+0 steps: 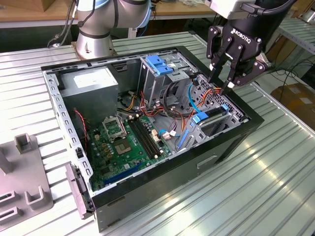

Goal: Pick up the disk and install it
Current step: 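Pick up the disk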

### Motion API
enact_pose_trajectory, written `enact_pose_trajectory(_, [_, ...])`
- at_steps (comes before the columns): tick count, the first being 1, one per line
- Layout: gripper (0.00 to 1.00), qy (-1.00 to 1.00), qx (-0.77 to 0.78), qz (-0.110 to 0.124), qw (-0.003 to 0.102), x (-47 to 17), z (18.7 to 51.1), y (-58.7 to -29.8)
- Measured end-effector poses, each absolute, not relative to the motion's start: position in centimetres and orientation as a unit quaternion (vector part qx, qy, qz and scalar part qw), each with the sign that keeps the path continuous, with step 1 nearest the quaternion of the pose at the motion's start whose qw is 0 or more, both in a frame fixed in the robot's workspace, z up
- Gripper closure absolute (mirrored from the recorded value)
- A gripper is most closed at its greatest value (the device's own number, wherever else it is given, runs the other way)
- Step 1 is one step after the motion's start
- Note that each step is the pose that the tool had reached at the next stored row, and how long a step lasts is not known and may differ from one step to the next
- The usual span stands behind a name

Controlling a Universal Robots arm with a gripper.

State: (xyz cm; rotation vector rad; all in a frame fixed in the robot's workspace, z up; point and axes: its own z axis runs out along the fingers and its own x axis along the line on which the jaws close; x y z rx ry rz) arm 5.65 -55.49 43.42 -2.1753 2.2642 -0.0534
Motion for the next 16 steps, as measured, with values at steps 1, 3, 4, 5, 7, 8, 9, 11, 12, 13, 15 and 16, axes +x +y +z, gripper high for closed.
enact_pose_trajectory(1, [0.55, 0.721, -0.693, -0.017, 0.001, 5.65, 43.42, -55.49])
enact_pose_trajectory(3, [0.55, 0.721, -0.693, -0.017, 0.001, 5.65, 43.42, -55.49])
enact_pose_trajectory(4, [0.55, 0.721, -0.693, -0.017, 0.001, 5.65, 43.42, -55.49])
enact_pose_trajectory(5, [0.55, 0.721, -0.693, -0.017, 0.001, 5.65, 43.42, -55.49])
enact_pose_trajectory(7, [0.64, 0.721, -0.693, -0.017, 0.001, 5.65, 43.42, -55.49])
enact_pose_trajectory(8, [0.70, 0.721, -0.693, -0.017, 0.001, 5.65, 43.42, -55.49])
enact_pose_trajectory(9, [0.76, 0.721, -0.693, -0.017, 0.001, 5.65, 43.43, -55.49])
enact_pose_trajectory(11, [0.82, 0.721, -0.693, -0.017, 0.001, 5.65, 43.42, -55.49])
enact_pose_trajectory(12, [0.88, 0.721, -0.693, -0.017, 0.001, 5.65, 43.42, -55.49])
enact_pose_trajectory(13, [0.90, 0.721, -0.693, -0.017, 0.001, 5.65, 43.42, -55.49])
enact_pose_trajectory(15, [0.90, 0.721, -0.693, -0.017, 0.001, 5.65, 43.42, -55.49])
enact_pose_trajectory(16, [0.90, 0.721, -0.693, -0.017, 0.001, 5.67, 43.40, -55.49])
